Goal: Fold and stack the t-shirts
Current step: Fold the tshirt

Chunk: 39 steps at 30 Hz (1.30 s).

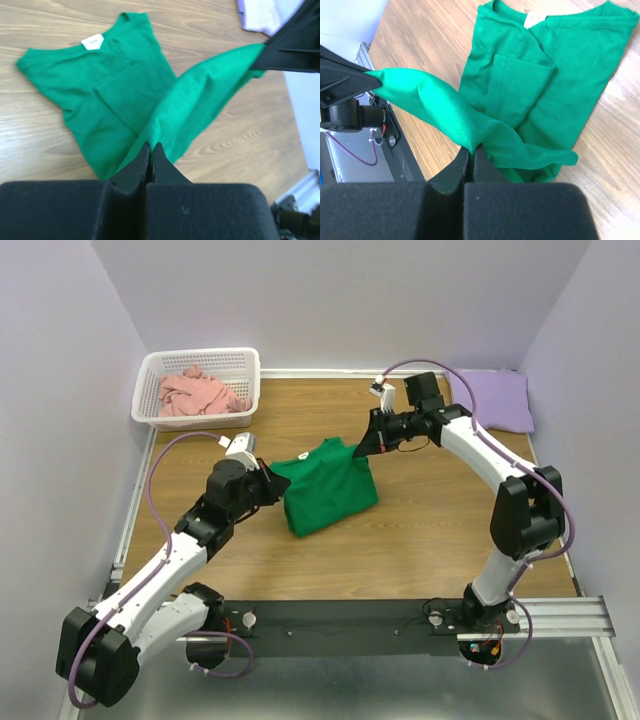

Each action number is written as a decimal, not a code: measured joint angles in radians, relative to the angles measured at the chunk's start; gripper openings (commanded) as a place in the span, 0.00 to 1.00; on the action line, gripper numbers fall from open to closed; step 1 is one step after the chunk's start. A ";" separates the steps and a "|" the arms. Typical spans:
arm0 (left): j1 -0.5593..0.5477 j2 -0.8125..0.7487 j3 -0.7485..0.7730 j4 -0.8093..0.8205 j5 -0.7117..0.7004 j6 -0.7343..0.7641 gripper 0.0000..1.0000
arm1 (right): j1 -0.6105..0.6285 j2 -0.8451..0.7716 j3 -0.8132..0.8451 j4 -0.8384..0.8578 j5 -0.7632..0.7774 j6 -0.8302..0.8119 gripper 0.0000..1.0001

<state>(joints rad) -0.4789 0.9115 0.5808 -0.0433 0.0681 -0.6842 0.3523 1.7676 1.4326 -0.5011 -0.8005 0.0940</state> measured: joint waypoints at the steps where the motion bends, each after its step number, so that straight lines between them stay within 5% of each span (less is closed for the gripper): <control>1: 0.000 -0.008 -0.003 0.003 0.014 0.000 0.00 | 0.000 -0.008 -0.012 0.000 0.000 0.000 0.01; 17: -0.045 -0.116 -0.153 -0.012 0.270 -0.095 0.00 | 0.000 -0.204 -0.297 -0.001 -0.048 0.047 0.01; 31: -0.348 -0.135 -0.163 -0.054 0.406 -0.163 0.00 | 0.000 -0.467 -0.493 -0.036 -0.107 0.125 0.00; 39: -0.413 -0.135 -0.138 -0.077 0.417 -0.196 0.00 | 0.000 -0.479 -0.397 -0.141 -0.134 0.124 0.01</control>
<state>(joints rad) -0.8921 0.7765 0.4431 -0.1207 0.4847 -0.8799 0.3523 1.2884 1.0359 -0.6422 -0.9344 0.2180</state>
